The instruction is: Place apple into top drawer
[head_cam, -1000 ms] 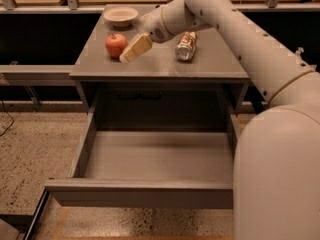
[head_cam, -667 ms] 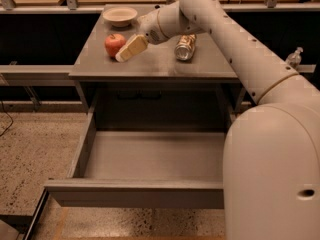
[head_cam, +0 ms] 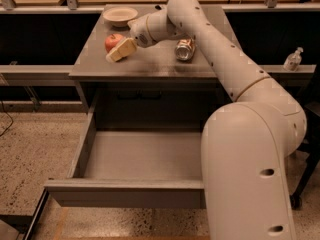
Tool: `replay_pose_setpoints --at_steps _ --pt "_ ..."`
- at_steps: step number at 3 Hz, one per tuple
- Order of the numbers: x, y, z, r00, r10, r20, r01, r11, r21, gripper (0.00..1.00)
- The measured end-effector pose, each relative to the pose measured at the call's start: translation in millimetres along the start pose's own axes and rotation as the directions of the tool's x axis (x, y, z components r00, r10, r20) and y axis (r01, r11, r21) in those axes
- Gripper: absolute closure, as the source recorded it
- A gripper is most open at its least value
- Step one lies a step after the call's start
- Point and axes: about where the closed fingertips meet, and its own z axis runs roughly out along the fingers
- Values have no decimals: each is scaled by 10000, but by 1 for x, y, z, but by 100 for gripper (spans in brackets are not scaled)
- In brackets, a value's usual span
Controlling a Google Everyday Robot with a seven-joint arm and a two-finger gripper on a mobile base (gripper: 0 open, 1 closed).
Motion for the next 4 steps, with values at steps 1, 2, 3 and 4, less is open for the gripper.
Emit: replay_pose_setpoints --at_steps 1,2,3,4 --pt "4 -2 15 9999 153 74 -152 9998 -149 0" --pt "5 -4 28 9997 222 48 -221 9993 -312 0" --pt "3 -1 36 9998 120 125 -113 9984 -554 17" --pt "6 0 39 9998 154 152 -144 9978 -651 41"
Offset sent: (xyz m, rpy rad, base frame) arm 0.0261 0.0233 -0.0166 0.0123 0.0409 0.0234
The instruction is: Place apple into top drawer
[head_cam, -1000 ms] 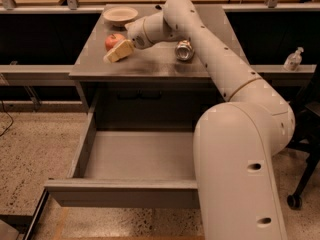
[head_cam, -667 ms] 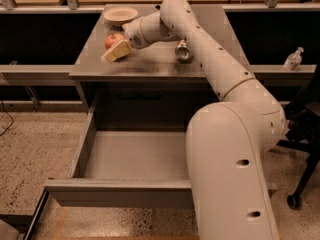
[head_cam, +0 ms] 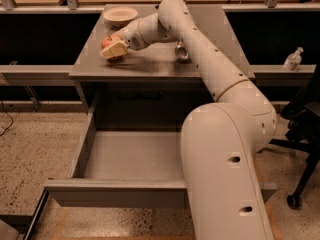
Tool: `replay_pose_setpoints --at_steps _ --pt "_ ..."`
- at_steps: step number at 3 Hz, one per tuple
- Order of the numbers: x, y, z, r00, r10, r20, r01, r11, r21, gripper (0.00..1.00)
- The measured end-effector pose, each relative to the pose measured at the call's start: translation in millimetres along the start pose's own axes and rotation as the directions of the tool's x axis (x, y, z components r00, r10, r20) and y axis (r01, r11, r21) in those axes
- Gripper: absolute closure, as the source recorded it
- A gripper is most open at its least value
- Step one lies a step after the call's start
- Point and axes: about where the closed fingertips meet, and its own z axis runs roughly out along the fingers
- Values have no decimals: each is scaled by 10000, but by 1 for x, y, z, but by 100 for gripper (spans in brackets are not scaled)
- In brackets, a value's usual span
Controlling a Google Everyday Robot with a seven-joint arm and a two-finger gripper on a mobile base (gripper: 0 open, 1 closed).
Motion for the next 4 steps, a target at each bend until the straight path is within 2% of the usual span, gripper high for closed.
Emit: replay_pose_setpoints --at_steps 1,2,3,4 --pt "1 1 -2 10000 8 20 -8 10000 3 64" --pt "-10 5 -13 9995 -282 142 281 9996 55 88" --pt "-29 16 -30 9953 -888 373 889 9960 -7 100" --pt "-42 25 -41 9899 -1327 490 1332 9911 -71 100"
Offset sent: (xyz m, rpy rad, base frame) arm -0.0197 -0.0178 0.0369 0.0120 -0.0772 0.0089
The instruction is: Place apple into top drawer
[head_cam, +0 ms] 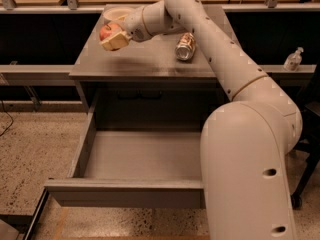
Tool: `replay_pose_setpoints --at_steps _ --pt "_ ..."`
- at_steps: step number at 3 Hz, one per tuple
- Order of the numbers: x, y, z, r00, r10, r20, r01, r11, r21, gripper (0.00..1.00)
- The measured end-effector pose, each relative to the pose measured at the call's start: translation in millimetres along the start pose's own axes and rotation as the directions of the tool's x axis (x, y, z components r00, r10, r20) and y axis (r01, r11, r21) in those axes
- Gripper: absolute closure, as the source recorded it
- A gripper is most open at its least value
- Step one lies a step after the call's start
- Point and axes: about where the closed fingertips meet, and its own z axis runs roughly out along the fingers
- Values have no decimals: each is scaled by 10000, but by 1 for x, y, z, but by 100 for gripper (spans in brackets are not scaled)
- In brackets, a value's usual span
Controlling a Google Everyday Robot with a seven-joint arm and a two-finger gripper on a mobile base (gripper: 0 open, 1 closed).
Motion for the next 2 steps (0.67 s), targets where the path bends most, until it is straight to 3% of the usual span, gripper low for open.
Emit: replay_pose_setpoints --at_steps 2 --pt "-8 50 -30 9981 -580 -191 558 9931 -1033 100"
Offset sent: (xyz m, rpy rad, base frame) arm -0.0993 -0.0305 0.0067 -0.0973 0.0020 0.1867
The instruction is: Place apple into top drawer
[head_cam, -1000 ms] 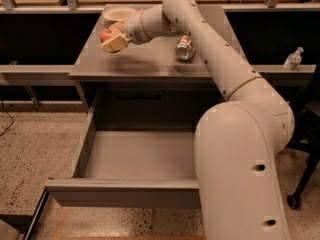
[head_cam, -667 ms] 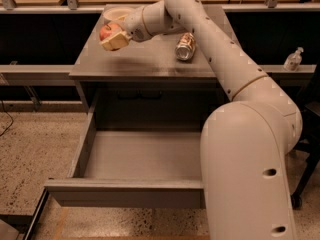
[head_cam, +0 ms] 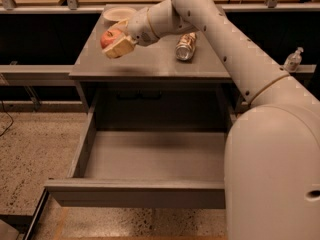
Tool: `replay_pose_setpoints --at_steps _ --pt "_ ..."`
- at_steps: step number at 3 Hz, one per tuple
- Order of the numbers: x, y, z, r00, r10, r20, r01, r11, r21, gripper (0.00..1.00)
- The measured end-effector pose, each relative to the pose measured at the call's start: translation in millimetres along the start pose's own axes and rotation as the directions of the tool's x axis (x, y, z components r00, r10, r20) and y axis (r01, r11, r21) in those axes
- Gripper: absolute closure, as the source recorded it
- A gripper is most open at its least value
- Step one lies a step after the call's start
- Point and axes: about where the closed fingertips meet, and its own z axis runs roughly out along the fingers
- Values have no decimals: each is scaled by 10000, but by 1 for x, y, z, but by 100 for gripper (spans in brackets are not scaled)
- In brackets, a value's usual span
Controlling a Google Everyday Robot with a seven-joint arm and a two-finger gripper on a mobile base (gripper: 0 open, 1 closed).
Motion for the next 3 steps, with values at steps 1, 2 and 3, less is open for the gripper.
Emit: replay_pose_setpoints --at_steps 1,2,3 --pt "2 27 -12 9999 -96 -69 92 9983 -567 100" --pt "5 50 -27 9989 -458 -104 444 9931 -1088 100" --pt "15 71 -44 9981 -586 168 605 9854 -1591 100"
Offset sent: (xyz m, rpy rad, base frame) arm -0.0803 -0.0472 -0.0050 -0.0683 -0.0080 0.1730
